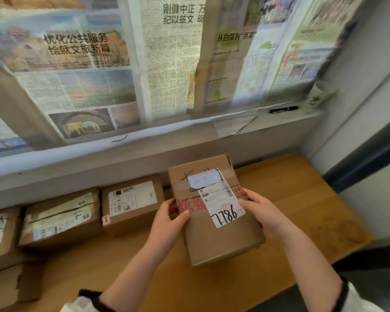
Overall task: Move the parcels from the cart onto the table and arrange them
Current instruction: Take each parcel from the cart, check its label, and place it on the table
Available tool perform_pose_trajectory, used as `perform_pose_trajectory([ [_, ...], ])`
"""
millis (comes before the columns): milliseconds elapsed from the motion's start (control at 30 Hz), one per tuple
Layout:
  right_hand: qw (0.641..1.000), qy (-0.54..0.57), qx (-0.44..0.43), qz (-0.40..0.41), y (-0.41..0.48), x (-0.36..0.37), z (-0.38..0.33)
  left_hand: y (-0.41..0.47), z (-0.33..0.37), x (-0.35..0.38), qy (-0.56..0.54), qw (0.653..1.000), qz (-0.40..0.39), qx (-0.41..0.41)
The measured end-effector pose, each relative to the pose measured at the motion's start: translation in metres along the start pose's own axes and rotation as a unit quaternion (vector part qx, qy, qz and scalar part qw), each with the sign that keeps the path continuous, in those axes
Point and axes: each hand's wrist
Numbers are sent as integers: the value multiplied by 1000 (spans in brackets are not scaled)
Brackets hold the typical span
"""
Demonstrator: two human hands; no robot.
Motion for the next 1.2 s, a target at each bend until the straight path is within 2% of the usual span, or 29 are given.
perform_pose_trajectory([
  [133,999,-8,28,-26,34,4,6,19,-11,17,22,999,18,-31],
  [300,993,-47,46,-95,69,15,13,36,-24,34,8,992,80,-92],
  [567,980,-95,3,-177,104,15,9,41,-31,45,-3,981,162,-107],
  [733,971,-107,-17,-213,117,16,9,41,-30,47,-9,962,246,-120],
  [900,968,-126,-50,-211,119,20,13,44,-32,46,-3,947,297,-120],
  [1100,966,-162,-91,-180,119,21,14,42,-33,45,13,946,302,-119],
  [1200,965,-191,-132,-127,109,20,1,32,-17,28,-10,939,335,-75],
])
Point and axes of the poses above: each hand's wrist, its own y-axis towards the middle knuckle, its own x-axis out of the palm, z = x × y, and after that the axes turned 14 degrees about z, right-handed
